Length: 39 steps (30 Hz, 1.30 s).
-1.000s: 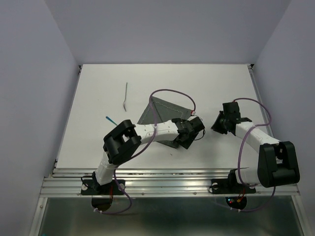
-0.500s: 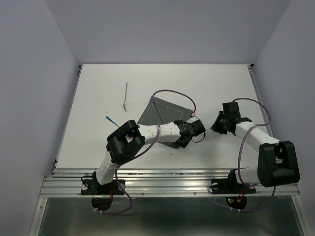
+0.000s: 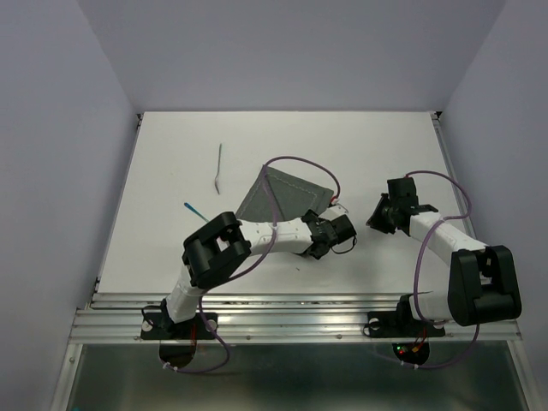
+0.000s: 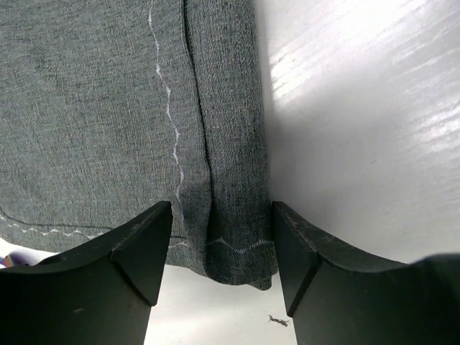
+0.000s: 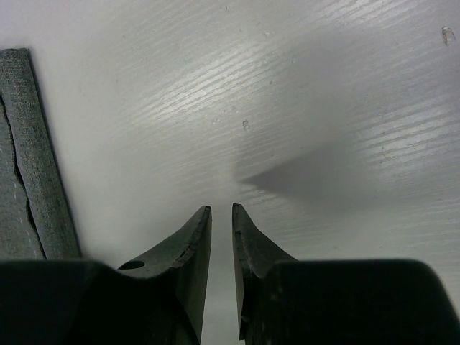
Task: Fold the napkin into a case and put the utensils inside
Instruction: Pick up the upper triangle-folded napkin from the center of the board.
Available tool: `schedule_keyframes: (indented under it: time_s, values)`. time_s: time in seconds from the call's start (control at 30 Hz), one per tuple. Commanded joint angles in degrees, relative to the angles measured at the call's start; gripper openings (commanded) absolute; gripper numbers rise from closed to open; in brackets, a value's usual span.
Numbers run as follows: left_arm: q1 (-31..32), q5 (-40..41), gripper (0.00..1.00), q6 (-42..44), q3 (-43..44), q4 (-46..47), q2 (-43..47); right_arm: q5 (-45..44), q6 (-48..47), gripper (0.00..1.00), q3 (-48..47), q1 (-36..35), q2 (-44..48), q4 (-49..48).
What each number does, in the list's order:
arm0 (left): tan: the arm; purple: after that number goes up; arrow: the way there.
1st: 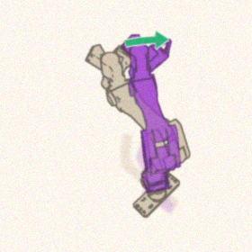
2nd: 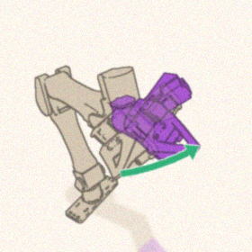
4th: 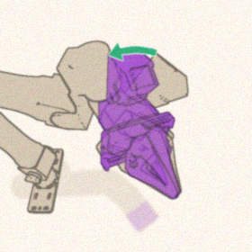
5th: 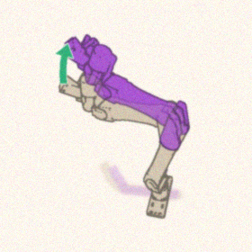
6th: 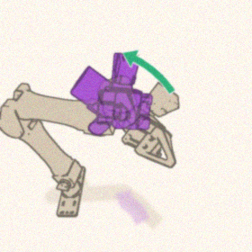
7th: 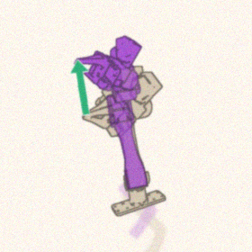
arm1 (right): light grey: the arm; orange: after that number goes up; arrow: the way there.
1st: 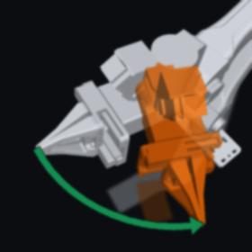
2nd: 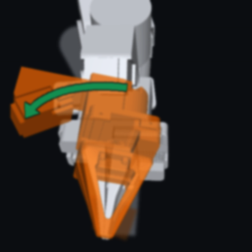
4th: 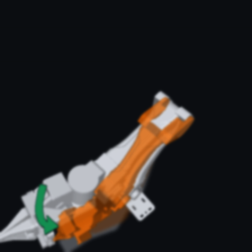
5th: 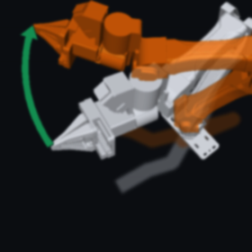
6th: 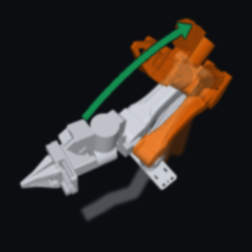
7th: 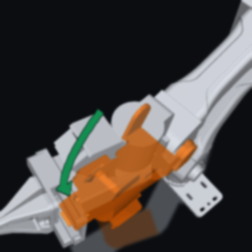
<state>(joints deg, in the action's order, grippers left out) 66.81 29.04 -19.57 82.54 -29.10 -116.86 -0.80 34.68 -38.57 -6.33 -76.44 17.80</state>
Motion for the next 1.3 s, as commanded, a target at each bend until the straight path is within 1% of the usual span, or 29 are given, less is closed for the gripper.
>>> schedule_keyframes:
  time_s: [0.0,0.1,0.3,0.43,0.47,0.57,0.6,0.7,1.0,1.17,1.27]
  values:
    - [1.92,3.65,0.69,0.06,-3.52,-0.17,3.21,0.27,-0.31,0.24,-1.86,0.44,0.07,-0.14]
    - [2.80,5.94,0.72,-0.03,-4.93,-0.08,3.48,1.94,-0.31,0.24,-1.86,0.44,0.24,-0.22]
    - [5.53,10.42,0.71,-0.73,-5.99,-1.30,1.90,2.20,-0.31,0.24,-1.95,0.44,0.24,-0.22]
    - [6.58,12.53,0.65,-0.73,-5.55,-2.54,-0.29,2.47,-0.22,0.24,-1.95,0.44,0.07,-0.40]
    - [6.58,13.06,0.61,-0.90,-5.46,-3.06,-0.82,2.55,-0.31,0.24,-1.95,0.44,0.07,-0.49]
    - [6.50,14.81,0.59,-1.08,-5.20,-3.77,-2.58,2.73,-0.14,0.24,-1.95,0.44,-0.02,-0.58]
    - [6.50,15.08,0.57,-1.08,-5.02,-4.12,-2.93,2.82,-0.05,0.24,-1.95,0.44,-0.02,-0.66]
    - [6.50,15.43,0.55,-1.08,-4.76,-4.21,-3.90,2.73,-0.14,0.24,-1.95,0.44,-0.02,-0.66]
    - [6.50,16.93,0.57,-0.21,-4.14,-4.30,-6.89,2.73,-0.05,0.24,-1.95,0.44,-0.20,-0.93]
    - [5.79,16.40,0.49,1.03,-4.58,-3.24,-6.89,2.56,-0.05,0.24,-1.78,0.44,-0.02,-0.75]
    - [4.65,15.26,0.47,2.08,-5.29,-2.01,-6.19,2.56,-0.05,0.24,-1.42,0.44,0.33,-0.75]
